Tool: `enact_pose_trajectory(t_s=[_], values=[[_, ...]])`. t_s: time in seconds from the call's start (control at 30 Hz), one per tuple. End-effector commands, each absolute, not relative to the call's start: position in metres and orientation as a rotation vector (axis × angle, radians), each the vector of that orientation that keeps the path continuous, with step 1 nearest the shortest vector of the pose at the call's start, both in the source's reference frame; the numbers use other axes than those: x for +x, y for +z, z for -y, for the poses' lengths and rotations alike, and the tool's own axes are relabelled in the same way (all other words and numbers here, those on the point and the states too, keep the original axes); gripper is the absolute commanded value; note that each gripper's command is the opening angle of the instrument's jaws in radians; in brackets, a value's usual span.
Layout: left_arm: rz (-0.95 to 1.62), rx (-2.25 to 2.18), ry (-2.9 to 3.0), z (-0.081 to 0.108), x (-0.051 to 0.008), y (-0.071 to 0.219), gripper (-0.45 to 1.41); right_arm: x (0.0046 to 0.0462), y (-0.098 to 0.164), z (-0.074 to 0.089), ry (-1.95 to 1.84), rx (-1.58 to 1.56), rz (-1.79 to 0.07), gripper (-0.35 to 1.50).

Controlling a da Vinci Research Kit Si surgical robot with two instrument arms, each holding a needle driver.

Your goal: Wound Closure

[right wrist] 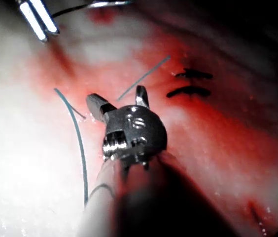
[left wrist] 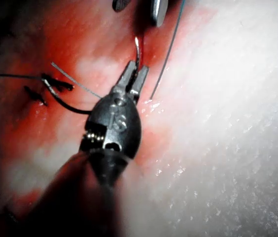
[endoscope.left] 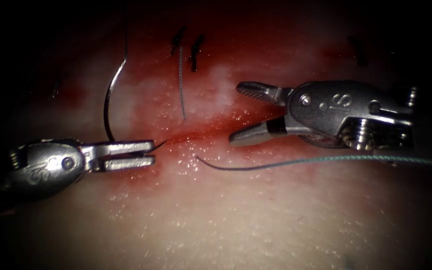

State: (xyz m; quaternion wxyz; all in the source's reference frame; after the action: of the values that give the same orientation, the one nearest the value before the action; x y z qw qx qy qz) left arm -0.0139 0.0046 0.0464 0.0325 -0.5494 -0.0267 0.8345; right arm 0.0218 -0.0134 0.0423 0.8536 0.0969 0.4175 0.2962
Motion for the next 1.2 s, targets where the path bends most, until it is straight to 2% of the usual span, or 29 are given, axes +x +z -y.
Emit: enact_pose_trajectory(t_s=[0.03,0.13,0.4,0.47,0.63,0.87,1.2], values=[[0.082,-1.693,2.569,-0.005,-0.0144,0.047,-0.45,0.0225,0.043,0.014,0.621,0.205,-0.880,1.13],[0.082,-1.693,2.569,-0.005,-0.0144,0.047,-0.45,0.0225,0.043,0.014,0.621,0.205,-0.880,1.13],[0.082,-1.693,2.569,-0.005,-0.0144,0.047,-0.45,0.0236,0.045,0.015,0.464,0.190,-0.926,1.34],[0.082,-1.693,2.569,-0.005,-0.0144,0.047,-0.45,0.0235,0.045,0.015,0.460,0.203,-0.936,1.16],[0.082,-1.693,2.569,-0.005,-0.0144,0.047,-0.45,0.0234,0.047,0.015,0.558,0.209,-0.962,1.08],[0.082,-1.693,2.569,-0.005,-0.0144,0.047,-0.45,0.0240,0.051,0.014,0.733,0.226,-0.929,1.08],[0.091,-1.745,2.559,-0.005,-0.0155,0.048,-0.45,0.0251,0.054,0.012,0.977,0.277,-0.897,1.29]])
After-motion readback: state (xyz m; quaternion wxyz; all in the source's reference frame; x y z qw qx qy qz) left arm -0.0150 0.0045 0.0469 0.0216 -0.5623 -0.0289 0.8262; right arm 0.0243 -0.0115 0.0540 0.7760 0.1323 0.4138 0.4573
